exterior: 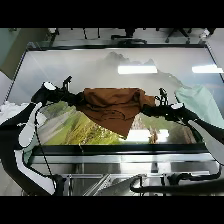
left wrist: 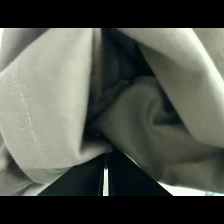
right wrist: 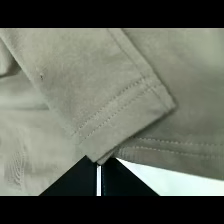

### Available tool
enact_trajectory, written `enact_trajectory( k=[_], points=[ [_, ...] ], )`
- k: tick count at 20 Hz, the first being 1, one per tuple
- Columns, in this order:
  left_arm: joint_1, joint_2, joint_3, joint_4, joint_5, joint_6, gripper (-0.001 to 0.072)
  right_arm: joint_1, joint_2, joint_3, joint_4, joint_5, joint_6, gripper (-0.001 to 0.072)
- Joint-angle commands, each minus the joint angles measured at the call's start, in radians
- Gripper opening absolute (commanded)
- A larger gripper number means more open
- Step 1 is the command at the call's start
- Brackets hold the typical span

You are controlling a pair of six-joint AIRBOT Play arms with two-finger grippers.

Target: Fold the shirts.

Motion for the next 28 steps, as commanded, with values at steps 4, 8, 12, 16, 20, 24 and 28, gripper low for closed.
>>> enact_trajectory(
  k=[4,8,12,16,20,24,28],
  points=[
    [0.001,0.108,0.045,-0.001,-0.008,0.01,0.0011,0.001,0.034,0.097,0.007,-0.016,-0.046,0.0022],
    [0.0,0.273,0.217,-0.011,-0.04,0.008,0.0011,-0.001,0.156,0.281,0.006,0.087,-0.065,0.0021],
    [0.0,0.461,0.485,-0.011,-0.08,-0.021,0.0011,-0.001,0.347,0.494,0.005,0.146,-0.067,0.0021],
    [0.036,0.669,0.724,-0.007,-0.043,-0.028,0.0012,-0.001,0.556,0.728,-0.041,0.125,-0.108,0.0021],
    [0.205,0.949,0.615,0.0,0.136,0.022,0.0011,-0.001,0.71,0.856,-0.2,0.033,-0.104,0.0021],
    [0.446,1.109,0.47,-0.04,0.272,0.082,0.0011,-0.001,0.743,0.868,-0.32,0.0,-0.065,0.0021],
    [0.487,0.961,0.385,-0.33,0.155,0.186,0.0011,-0.001,0.58,0.867,-0.385,0.112,0.027,0.0021]
  ],
)
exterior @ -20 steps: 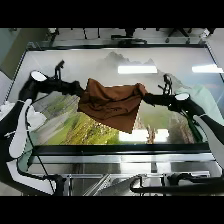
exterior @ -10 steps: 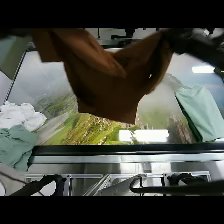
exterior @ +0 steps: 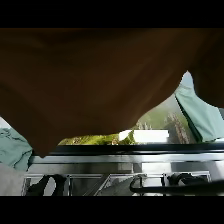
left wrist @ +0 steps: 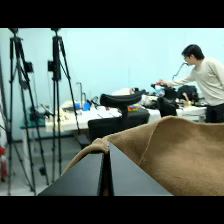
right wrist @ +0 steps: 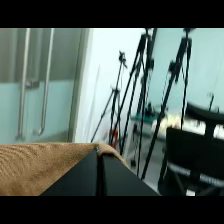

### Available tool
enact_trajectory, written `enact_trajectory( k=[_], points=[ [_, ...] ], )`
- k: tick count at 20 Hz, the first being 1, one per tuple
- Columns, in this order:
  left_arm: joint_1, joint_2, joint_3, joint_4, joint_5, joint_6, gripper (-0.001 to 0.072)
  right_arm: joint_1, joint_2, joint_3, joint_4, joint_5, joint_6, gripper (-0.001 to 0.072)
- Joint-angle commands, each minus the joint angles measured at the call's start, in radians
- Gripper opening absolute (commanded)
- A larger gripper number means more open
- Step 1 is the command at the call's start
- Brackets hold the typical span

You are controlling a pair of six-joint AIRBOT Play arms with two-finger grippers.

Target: Fold the shirts.

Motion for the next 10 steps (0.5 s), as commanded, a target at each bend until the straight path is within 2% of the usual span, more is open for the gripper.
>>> enact_trajectory(
  k=[1,5,8,10],
  points=[
    [-0.006,-0.134,-0.064,-0.175,-0.042,0.081,0.0011,0.0,-0.14,0.007,-0.082,0.089,0.085,0.0021],
    [-0.276,-0.536,0.016,-0.028,-0.095,0.086,0.0011,0.0,-0.441,0.007,-0.158,0.16,0.158,0.0021],
    [-0.421,-0.882,0.164,0.106,-0.08,-0.018,0.0011,0.0,-0.665,0.007,-0.344,0.164,0.289,0.0021],
    [-0.457,-1.067,0.246,0.101,-0.051,-0.051,0.0011,-0.001,-0.781,0.007,-0.463,0.164,0.389,0.0021]
  ],
)
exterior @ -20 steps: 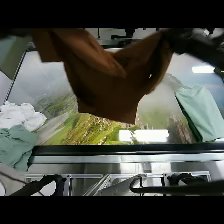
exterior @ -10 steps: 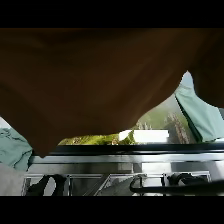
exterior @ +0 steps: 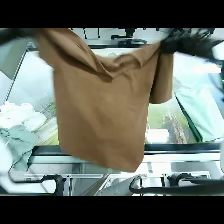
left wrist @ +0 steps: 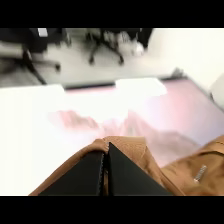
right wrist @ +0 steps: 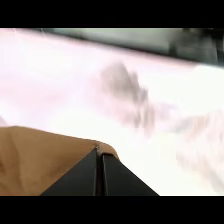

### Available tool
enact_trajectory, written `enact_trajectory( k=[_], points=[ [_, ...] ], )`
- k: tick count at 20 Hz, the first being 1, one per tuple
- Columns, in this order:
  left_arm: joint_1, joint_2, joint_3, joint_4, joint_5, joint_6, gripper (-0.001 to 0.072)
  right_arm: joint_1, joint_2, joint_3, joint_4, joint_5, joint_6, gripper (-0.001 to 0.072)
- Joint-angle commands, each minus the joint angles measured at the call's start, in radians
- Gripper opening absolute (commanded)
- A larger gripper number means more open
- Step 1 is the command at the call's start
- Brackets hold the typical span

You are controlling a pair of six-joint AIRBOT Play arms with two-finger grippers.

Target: Fold the shirts.

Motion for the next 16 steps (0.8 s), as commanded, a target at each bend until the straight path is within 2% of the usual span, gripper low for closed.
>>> enact_trajectory(
  k=[1,4,8,9,10,11,12,14,16],
  points=[
    [-0.098,-0.321,0.107,0.051,0.054,-0.079,0.0012,-0.006,-0.228,0.001,-0.204,0.018,0.179,0.0021],
    [-0.096,-0.387,-0.001,0.033,0.145,-0.074,0.0013,-0.019,-0.351,0.001,-0.203,0.017,0.223,0.0021],
    [-0.053,-0.401,0.008,0.024,0.029,-0.058,0.002,-0.02,-0.41,0.002,-0.203,0.017,0.222,0.0025],
    [-0.039,-0.396,0.032,0.024,-0.02,-0.059,0.017,-0.021,-0.407,0.005,-0.204,0.018,0.219,0.0068],
    [-0.017,-0.383,0.051,0.022,-0.068,-0.06,0.0598,-0.027,-0.4,0.009,-0.204,0.018,0.219,0.0238],
    [0.003,-0.359,0.051,0.023,-0.101,-0.084,0.0702,-0.038,-0.386,0.014,-0.205,0.026,0.218,0.0413],
    [0.026,-0.329,0.039,0.023,-0.135,-0.097,0.0702,-0.053,-0.369,0.017,-0.205,0.036,0.214,0.0466],
    [0.084,-0.246,-0.023,0.031,-0.216,-0.114,0.0702,-0.101,-0.337,0.018,-0.204,0.068,0.154,0.0465],
    [0.14,-0.171,-0.099,0.046,-0.307,-0.146,0.0702,-0.153,-0.332,0.018,-0.204,0.1,0.15,0.0465]
  ],
)
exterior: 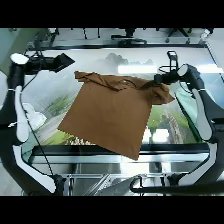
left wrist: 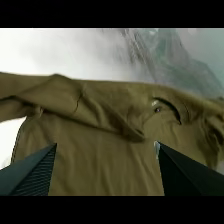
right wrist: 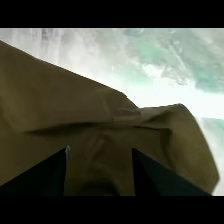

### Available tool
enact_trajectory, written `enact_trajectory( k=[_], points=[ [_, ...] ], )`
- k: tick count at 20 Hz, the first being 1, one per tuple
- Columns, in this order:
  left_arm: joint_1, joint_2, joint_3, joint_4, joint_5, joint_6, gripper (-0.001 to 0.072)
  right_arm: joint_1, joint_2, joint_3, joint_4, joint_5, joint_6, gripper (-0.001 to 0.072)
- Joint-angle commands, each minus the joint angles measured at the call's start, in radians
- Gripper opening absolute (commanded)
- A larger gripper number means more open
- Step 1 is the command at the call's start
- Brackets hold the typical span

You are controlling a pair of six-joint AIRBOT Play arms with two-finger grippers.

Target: Fold the shirts.

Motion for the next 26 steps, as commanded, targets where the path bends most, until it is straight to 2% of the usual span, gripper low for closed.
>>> enact_trajectory(
  k=[1,4,6,11,16,19,24,25,26],
  points=[
    [0.094,0.119,-0.119,0.044,-0.187,-0.067,0.0702,-0.077,0.01,0.002,-0.001,0.056,-0.037,0.0466],
    [0.136,0.204,-0.301,0.181,-0.293,-0.121,0.0702,-0.103,-0.02,0.002,0.006,0.053,-0.086,0.0466],
    [0.149,0.268,-0.483,0.261,-0.314,-0.131,0.0702,-0.104,-0.047,0.006,0.013,0.045,-0.115,0.0465],
    [0.176,0.4,-0.883,0.357,-0.254,-0.134,0.0702,-0.113,-0.093,0.013,0.04,0.004,-0.119,0.0464],
    [0.232,0.494,-1.087,0.42,-0.212,-0.149,0.0702,-0.16,-0.101,0.013,0.193,0.002,-0.12,0.0463],
    [0.227,0.511,-1.174,0.41,-0.113,-0.149,0.0702,-0.184,-0.102,0.013,0.246,-0.006,-0.12,0.0462],
    [0.136,0.51,-1.235,0.307,0.22,-0.145,0.07,-0.198,-0.122,0.013,0.296,0.021,-0.12,0.0461],
    [0.116,0.51,-1.235,0.306,0.282,-0.145,0.0576,-0.198,-0.126,0.013,0.303,0.027,-0.12,0.0461],
    [0.096,0.51,-1.235,0.307,0.342,-0.145,0.0383,-0.198,-0.131,0.013,0.317,0.032,-0.12,0.0461]
  ],
)
